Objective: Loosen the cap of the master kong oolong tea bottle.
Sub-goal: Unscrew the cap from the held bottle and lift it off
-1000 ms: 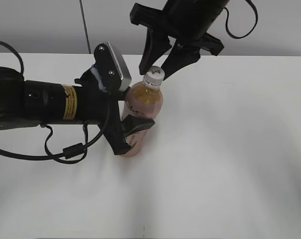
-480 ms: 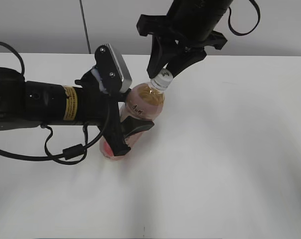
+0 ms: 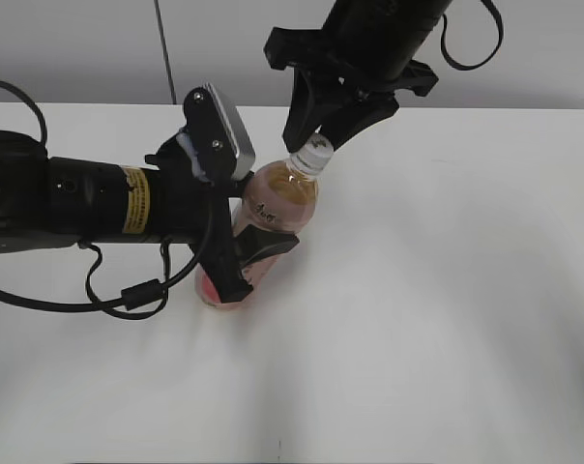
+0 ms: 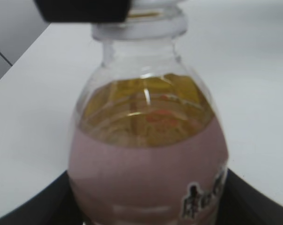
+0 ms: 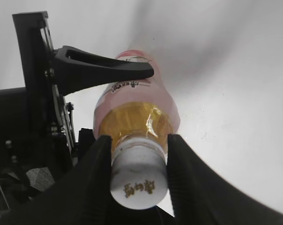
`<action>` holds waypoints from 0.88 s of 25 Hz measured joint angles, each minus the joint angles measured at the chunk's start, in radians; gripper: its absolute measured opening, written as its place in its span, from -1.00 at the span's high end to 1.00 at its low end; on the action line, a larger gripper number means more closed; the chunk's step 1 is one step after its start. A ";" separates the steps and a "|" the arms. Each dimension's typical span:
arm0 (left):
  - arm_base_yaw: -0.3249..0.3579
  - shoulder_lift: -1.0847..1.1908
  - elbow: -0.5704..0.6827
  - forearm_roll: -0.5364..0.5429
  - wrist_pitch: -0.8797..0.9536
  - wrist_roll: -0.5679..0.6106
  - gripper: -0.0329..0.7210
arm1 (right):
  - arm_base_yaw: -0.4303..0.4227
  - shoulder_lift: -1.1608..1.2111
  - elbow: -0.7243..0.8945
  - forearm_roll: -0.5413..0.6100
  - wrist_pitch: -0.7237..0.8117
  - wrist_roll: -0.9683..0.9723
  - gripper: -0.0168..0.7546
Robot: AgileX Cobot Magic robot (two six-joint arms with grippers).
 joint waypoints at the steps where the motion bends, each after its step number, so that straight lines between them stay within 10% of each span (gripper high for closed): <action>1: 0.000 0.000 0.000 0.000 0.000 0.000 -0.24 | 0.000 0.001 0.000 0.000 0.000 -0.004 0.24; 9: 0.000 0.000 0.000 0.000 0.000 0.000 -0.24 | 0.000 0.001 0.000 0.005 0.000 -0.198 0.24; 22: 0.000 0.000 0.000 -0.004 0.000 0.000 -0.24 | 0.000 0.001 0.000 0.054 0.000 -1.118 0.24</action>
